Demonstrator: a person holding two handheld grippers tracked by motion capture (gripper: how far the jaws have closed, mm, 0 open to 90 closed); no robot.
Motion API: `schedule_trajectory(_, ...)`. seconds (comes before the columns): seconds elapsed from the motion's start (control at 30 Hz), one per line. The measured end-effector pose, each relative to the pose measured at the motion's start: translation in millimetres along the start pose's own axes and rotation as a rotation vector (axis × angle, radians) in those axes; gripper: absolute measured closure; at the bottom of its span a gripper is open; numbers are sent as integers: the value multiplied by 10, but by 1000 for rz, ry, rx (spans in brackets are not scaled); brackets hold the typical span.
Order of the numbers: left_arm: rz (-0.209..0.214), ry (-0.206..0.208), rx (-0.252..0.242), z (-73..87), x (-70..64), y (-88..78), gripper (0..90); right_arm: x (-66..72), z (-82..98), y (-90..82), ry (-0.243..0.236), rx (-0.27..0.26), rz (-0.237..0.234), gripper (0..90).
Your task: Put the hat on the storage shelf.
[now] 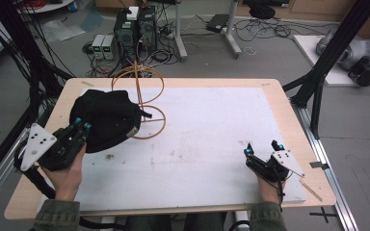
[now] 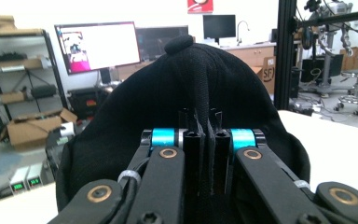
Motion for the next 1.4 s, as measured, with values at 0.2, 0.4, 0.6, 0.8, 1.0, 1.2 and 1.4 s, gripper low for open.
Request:
schedule_trajectory(0.2,8,5,-36,-218,14,55,875,9,5,13,-4,3,-1,97)
schedule_trajectory(0.4,-2,38,-45,-340,10,109,875,42,5,28,-14,3,-5,97)
schedule_trajectory(0.6,-8,38,-62,-425,10,162,875,39,2,27,-13,-5,1,98)
schedule_trajectory(0.8,-9,18,-137,-592,37,126,875,26,2,24,-11,-9,6,97)
schedule_trajectory(1.0,-27,12,-171,-775,133,217,875,21,-6,24,-4,-21,8,97)
schedule_trajectory(1.2,-29,-16,-208,-853,193,371,875,11,-3,25,1,-20,9,97)
schedule_trajectory(1.4,-37,-39,-236,-864,211,588,875,-19,1,26,5,-23,14,97)
Point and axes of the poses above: each handheld gripper's, and its own axes: y roughly forward along the jaws, z roughly out of its underside, x roughly to its left, the point moved 1 cm from there along y, roughly forward along the jaws, and after that the axes turned 4 degrees about x, right-handed, at the moved point
